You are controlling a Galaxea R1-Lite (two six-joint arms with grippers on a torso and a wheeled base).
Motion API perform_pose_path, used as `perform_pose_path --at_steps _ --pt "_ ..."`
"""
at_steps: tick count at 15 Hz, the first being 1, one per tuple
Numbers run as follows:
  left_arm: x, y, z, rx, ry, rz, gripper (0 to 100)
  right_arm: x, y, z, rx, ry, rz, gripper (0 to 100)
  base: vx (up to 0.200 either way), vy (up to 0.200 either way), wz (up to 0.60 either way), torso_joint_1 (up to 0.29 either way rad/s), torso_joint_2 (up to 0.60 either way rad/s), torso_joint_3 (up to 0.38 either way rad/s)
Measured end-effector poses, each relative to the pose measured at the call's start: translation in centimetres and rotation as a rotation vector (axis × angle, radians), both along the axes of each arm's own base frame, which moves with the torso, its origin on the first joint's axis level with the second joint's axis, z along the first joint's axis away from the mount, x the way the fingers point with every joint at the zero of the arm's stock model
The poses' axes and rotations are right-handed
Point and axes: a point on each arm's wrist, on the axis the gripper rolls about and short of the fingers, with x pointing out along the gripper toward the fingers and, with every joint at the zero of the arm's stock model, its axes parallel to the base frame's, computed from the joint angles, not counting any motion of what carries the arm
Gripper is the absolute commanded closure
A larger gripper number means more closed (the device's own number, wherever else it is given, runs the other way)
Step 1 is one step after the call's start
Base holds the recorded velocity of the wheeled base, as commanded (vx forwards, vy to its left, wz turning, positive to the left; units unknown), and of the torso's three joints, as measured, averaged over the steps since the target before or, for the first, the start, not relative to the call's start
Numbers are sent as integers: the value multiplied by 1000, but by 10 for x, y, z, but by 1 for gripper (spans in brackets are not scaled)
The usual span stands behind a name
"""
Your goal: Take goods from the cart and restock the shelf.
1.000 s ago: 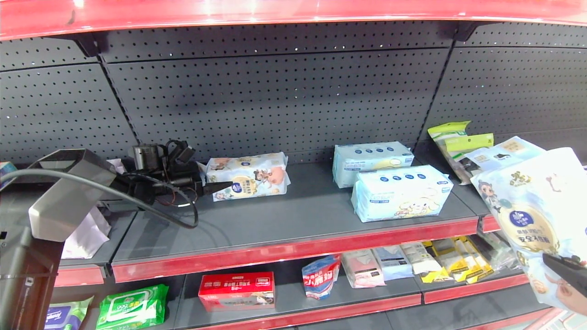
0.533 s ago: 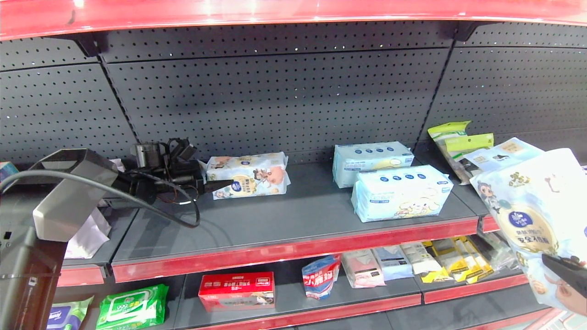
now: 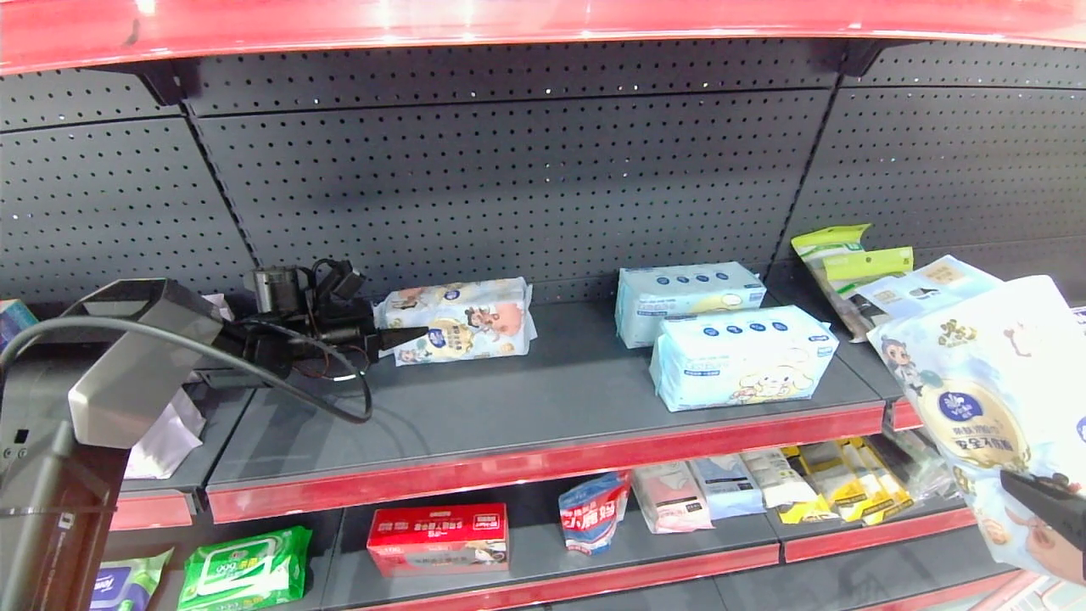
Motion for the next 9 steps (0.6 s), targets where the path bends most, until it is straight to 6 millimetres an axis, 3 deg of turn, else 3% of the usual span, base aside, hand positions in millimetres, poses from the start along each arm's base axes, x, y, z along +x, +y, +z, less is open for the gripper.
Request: perform_pose_path --at_steps 5,9 --pt "-3 0 4 -7 -15 -23 100 2 0 1 -1 3 1 100 0 0 0 0 0 0" --pt "-21 0 14 -18 34 -32 100 5 0 2 -1 -4 1 100 0 0 0 0 0 0"
